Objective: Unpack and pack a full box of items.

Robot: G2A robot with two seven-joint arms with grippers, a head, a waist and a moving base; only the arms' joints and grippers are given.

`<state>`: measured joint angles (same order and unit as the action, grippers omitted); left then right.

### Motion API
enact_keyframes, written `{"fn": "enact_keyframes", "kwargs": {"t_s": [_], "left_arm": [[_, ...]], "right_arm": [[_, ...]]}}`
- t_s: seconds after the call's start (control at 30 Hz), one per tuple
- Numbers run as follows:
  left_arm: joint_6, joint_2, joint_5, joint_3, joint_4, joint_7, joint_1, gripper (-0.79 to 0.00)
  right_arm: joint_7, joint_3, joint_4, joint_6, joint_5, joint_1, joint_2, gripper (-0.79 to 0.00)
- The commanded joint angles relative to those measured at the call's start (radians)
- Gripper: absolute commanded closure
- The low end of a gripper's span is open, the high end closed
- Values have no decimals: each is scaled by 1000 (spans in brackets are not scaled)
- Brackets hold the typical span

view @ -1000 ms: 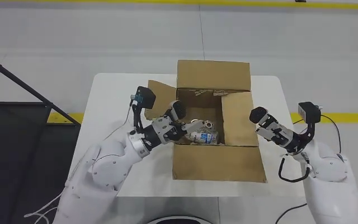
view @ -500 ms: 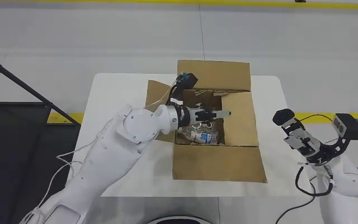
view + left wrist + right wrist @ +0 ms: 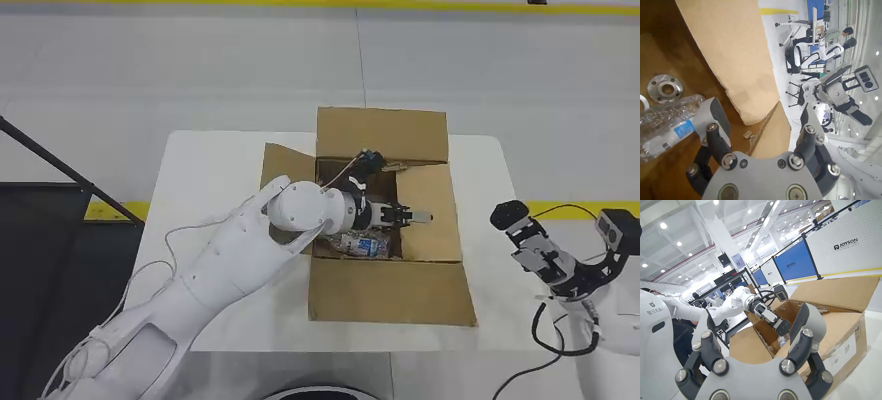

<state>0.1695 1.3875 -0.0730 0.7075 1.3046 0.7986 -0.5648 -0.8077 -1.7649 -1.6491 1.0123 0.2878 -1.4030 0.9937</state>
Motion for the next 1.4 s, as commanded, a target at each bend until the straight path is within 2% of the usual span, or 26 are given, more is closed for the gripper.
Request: {"fn": "enact_keyframes", "kwargs": {"t_s": [0.0, 0.47, 0.73, 0.9, 1.17, 1.37], "left_arm": [[-20, 10, -13, -11, -31, -23, 0, -785], [-104, 69, -81, -52, -151, -92, 12, -785], [-138, 85, -98, -40, -178, -88, 15, -785], [-147, 80, -94, -5, -150, -84, 5, -785], [-129, 59, -48, 62, -31, -90, -33, -785], [-112, 64, -33, 72, 32, -121, -32, -785]], "right_arm": [[0, 5, -3, 0, -3, -1, -3, -785], [2, -18, -23, 0, 8, -35, -17, -785], [5, -23, -32, 0, 8, -46, -20, -785], [9, -18, -43, 0, 0, -45, -22, -785], [13, -11, -62, 0, -10, -41, -26, -785], [31, -51, -74, 0, -3, -66, -29, -785]]}}
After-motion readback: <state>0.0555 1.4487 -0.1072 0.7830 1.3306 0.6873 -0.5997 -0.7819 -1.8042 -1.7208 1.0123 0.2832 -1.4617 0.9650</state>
